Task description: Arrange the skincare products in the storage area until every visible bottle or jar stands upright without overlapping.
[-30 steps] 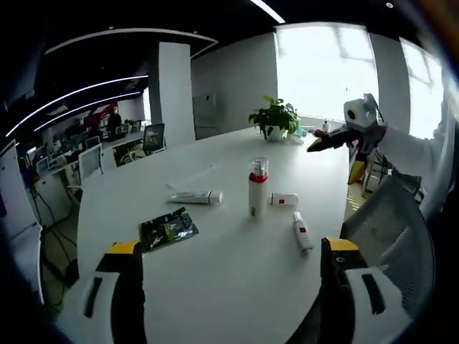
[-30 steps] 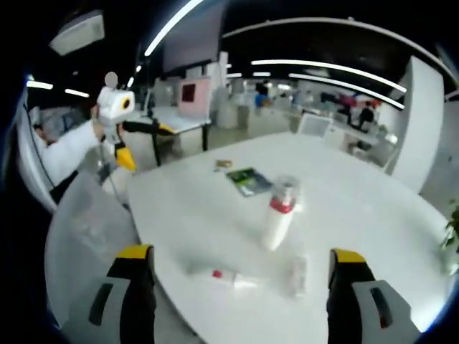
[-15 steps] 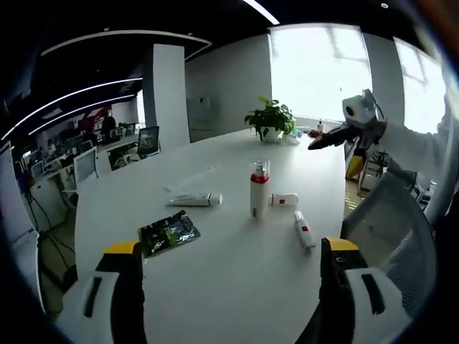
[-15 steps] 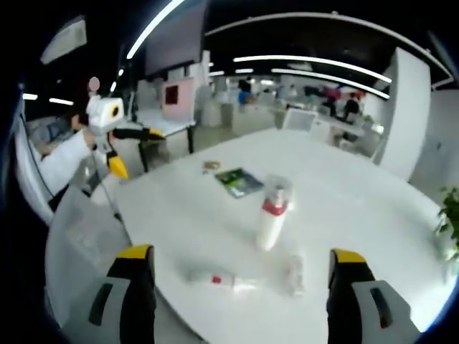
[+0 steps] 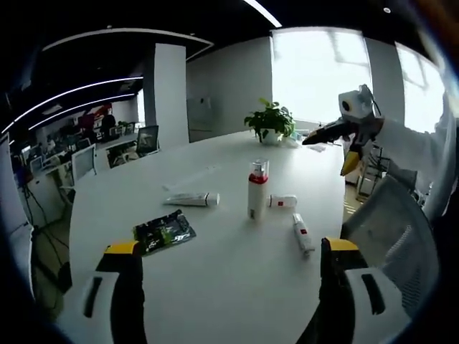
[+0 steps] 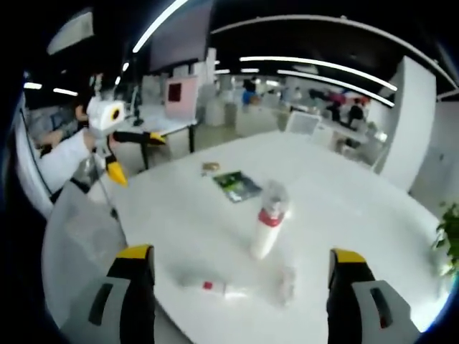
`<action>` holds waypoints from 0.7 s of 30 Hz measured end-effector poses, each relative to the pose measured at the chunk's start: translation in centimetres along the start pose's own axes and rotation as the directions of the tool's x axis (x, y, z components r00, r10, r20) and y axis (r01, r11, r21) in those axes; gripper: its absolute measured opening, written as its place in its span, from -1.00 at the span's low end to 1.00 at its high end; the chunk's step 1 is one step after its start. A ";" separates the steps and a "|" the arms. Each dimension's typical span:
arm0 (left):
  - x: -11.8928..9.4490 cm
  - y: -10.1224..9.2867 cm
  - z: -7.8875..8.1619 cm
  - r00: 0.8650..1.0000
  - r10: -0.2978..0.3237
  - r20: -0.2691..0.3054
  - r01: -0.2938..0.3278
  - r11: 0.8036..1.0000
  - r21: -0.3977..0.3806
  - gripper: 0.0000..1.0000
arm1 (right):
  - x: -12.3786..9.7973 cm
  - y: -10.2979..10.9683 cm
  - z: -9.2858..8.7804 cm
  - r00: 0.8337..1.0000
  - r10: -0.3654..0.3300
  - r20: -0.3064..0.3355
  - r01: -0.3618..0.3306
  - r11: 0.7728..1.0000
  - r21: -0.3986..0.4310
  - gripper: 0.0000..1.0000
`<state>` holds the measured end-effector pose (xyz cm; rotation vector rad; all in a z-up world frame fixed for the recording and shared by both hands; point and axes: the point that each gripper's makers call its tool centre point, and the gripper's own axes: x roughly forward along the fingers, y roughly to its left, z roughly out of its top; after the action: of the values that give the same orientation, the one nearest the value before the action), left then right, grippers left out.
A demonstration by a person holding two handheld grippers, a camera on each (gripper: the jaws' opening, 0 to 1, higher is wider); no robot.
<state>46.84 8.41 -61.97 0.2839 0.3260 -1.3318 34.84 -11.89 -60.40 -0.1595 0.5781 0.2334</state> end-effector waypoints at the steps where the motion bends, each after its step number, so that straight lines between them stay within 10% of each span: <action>1: 0.1 0.0 0.0 1.000 0.010 0.000 -0.010 1.000 0.002 0.99 | 0.1 -0.2 0.1 1.000 0.009 0.001 -0.009 1.000 -0.006 1.00; 21: 3.1 -0.2 1.7 0.993 0.114 0.006 -0.114 0.993 -0.019 0.99 | 3.0 -4.8 3.4 0.989 0.148 0.018 -0.147 0.987 -0.062 0.99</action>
<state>47.39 4.93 -61.57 0.2783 0.3110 -1.2163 40.35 -15.27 -58.85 -0.1726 0.5608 0.3963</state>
